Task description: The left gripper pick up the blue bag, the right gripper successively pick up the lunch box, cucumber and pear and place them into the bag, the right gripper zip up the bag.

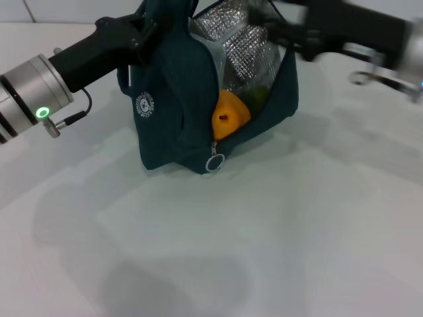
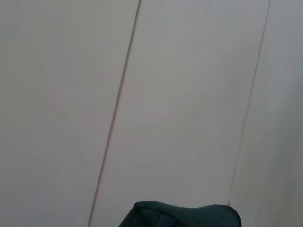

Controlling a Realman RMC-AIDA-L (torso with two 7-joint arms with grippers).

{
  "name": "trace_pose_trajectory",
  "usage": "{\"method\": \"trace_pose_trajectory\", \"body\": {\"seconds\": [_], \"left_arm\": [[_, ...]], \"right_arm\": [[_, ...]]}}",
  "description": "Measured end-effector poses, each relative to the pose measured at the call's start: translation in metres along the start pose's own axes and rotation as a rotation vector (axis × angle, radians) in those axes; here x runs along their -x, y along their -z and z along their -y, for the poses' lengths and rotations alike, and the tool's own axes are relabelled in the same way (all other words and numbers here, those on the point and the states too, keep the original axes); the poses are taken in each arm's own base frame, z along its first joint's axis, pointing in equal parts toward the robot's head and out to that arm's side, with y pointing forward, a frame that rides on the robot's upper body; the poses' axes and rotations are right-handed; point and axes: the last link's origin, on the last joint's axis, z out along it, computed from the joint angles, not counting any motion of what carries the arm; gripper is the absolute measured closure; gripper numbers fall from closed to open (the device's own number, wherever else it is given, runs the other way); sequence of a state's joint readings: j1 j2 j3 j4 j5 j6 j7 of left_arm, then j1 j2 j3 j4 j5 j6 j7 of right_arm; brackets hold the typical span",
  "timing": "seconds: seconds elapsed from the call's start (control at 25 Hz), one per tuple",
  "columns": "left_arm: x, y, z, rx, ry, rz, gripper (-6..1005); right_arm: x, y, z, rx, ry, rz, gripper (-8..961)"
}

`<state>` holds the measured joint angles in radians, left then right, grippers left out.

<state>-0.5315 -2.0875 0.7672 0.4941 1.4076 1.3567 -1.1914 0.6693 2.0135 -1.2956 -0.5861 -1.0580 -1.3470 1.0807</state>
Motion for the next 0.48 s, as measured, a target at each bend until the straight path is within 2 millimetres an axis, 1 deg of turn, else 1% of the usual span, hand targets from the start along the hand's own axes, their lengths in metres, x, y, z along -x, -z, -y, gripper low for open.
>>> {"method": "trace_pose_trajectory", "body": {"seconds": [0.04,0.12,0.16,0.2,0.24,0.28,0.36,0.4,0.48], "left_arm": [[0.001,0.001,0.000,-0.002,-0.001,0.001,930],[0.002,0.002,0.000,-0.006,-0.007,0.002,929],[0.002,0.002,0.000,-0.006,-0.010,0.002,929],[0.003,0.003,0.000,-0.007,-0.012,0.002,929],[0.003,0.003,0.000,-0.007,-0.013,0.002,929],[0.003,0.003,0.000,-0.008,-0.012,0.002,929],[0.003,0.003,0.000,-0.007,-0.012,0.002,929],[0.003,0.003,0.000,-0.006,-0.013,0.002,929],[0.002,0.000,-0.001,0.000,-0.013,0.002,928]], "right_arm": [[0.001,0.012,0.001,-0.035,0.007,0.014,544],[-0.001,0.047,0.004,-0.135,0.026,0.025,541],[-0.005,0.066,0.006,-0.188,0.025,0.008,540],[-0.007,0.077,0.007,-0.219,0.025,-0.004,538],[-0.013,0.094,0.010,-0.261,0.015,-0.037,537],[-0.020,0.105,0.012,-0.294,-0.003,-0.064,535],[-0.033,0.120,0.014,-0.344,-0.049,-0.109,532],[-0.041,0.123,0.015,-0.361,-0.075,-0.130,531],[-0.054,0.121,0.014,-0.365,-0.108,-0.173,528]]}}
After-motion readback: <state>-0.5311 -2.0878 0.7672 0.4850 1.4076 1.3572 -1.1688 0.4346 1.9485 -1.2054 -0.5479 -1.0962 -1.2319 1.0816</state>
